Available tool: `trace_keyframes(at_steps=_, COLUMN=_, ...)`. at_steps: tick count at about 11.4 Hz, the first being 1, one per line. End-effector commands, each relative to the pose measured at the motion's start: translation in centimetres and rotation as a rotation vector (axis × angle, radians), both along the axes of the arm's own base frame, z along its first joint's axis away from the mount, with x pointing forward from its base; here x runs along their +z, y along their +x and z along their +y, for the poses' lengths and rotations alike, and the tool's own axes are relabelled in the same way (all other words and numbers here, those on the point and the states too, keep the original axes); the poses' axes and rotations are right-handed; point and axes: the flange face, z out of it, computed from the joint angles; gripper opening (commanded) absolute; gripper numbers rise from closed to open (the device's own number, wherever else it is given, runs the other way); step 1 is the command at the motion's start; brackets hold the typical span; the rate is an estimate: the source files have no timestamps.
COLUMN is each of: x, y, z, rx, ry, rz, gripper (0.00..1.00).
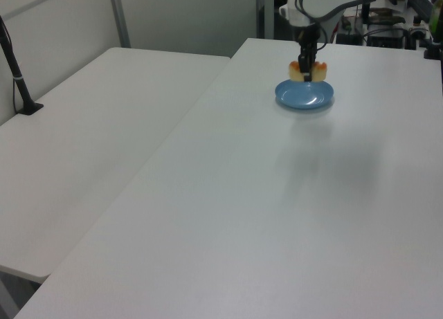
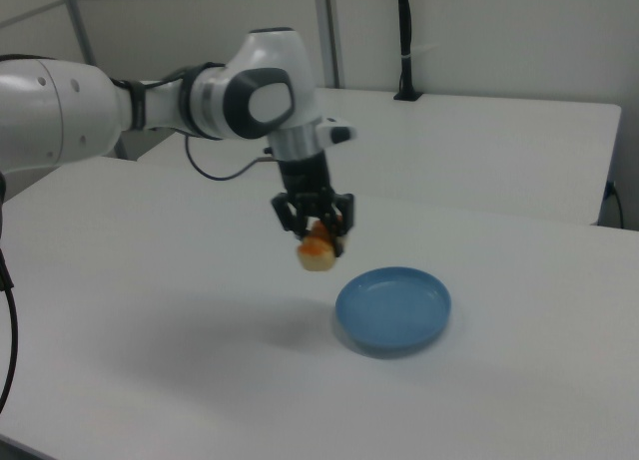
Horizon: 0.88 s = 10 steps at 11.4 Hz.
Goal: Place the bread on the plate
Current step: 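Carry the held bread roll over the blue plate and lower it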
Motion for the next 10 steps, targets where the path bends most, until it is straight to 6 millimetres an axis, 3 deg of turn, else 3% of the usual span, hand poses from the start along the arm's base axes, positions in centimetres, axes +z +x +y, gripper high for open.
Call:
trace_keyframes(at_steps=1, x=-2.0, y=0.0, z=-6.7, rx=-0.034, ry=-0.046, rz=-0.061, gripper=0.58)
trace_keyframes(at_steps=3, x=-6.5, y=1.0, z=-9.0, rx=-0.061, ry=-0.074, rz=-0.074, gripper=0.61)
trace_keyframes(at_steps=5, x=-10.5, y=1.8, z=-9.6, rx=-0.084, ry=-0.091, rz=-0.087, gripper=0.64)
trace_keyframes(at_steps=6, x=-11.5, y=2.4, z=-9.5, rx=-0.131, ry=-0.089, rz=-0.134, gripper=0.70)
trace_keyframes(at_steps=7, x=-11.6, y=2.8, z=-9.5, rx=-0.178, ry=-0.087, rz=-0.172, gripper=0.92)
trace_keyframes(at_steps=8, x=-11.5, y=2.8, z=-9.2, rx=-0.200, ry=-0.086, rz=-0.178, gripper=1.00)
trace_keyframes(at_steps=9, x=-10.5, y=2.8, z=-8.9, rx=-0.201, ry=-0.080, rz=-0.182, gripper=1.00)
trace_keyframes(at_steps=10, x=-7.4, y=2.3, z=-8.4, rx=-0.225, ry=-0.061, rz=-0.194, gripper=1.00)
